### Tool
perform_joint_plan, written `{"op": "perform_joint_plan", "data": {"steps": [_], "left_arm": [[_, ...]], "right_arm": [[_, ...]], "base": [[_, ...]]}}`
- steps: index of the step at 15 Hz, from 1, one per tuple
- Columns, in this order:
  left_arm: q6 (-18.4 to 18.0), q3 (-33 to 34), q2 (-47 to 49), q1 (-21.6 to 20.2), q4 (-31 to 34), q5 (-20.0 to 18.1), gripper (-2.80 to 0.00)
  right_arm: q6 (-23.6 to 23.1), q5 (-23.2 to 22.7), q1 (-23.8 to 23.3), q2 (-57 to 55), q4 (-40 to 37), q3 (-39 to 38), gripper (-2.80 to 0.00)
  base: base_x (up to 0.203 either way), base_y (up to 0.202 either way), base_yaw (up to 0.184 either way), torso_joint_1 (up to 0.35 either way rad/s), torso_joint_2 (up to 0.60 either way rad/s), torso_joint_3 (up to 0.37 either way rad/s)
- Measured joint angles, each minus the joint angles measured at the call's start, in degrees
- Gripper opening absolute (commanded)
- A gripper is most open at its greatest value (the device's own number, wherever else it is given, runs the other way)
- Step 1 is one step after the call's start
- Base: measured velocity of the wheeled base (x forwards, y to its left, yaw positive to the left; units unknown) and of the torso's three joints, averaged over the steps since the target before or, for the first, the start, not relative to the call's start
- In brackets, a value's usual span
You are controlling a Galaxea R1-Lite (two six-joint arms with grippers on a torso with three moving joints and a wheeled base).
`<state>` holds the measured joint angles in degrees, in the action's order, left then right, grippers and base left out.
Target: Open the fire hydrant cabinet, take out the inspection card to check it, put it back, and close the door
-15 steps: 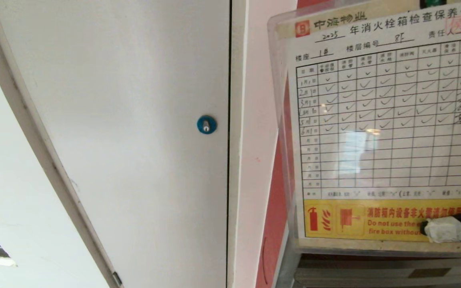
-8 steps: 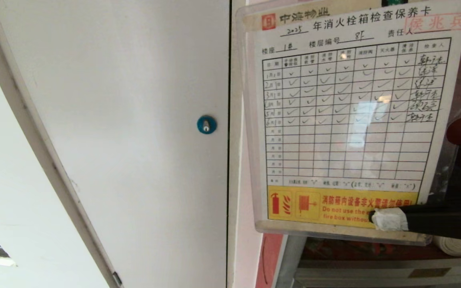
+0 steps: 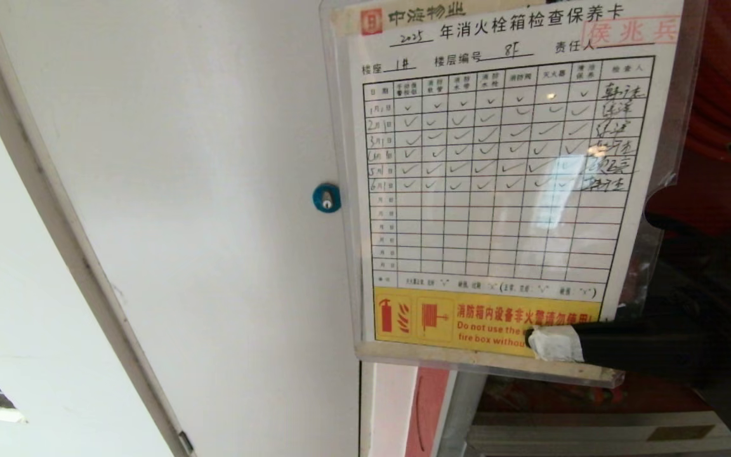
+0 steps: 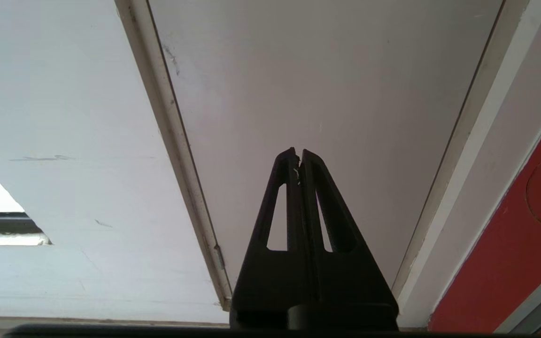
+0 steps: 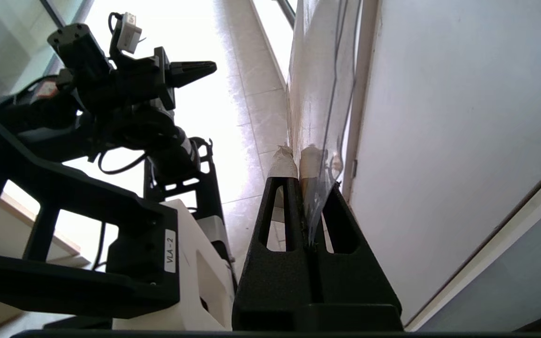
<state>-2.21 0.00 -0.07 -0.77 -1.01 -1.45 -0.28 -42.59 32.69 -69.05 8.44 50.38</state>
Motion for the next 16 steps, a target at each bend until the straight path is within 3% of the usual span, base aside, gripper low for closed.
{"op": "perform_joint_plan", "data": {"steps": [6,16], "left_arm": [[-0.02,0.00,0.00,0.00,0.00,0.00,-2.80],[-0.02,0.00,0.00,0.00,0.00,-0.02,-2.80]], "right_arm": [[1.76,-0.02,0.52,0.02,5.13,-2.76,-2.80],[1.95,-0.05,0.52,-0.14,5.81,-3.21,-2.80]], "base": [[0.000,0.000,0.000,0.000,0.00,0.000],[0.000,0.000,0.000,0.000,0.00,0.000]]}}
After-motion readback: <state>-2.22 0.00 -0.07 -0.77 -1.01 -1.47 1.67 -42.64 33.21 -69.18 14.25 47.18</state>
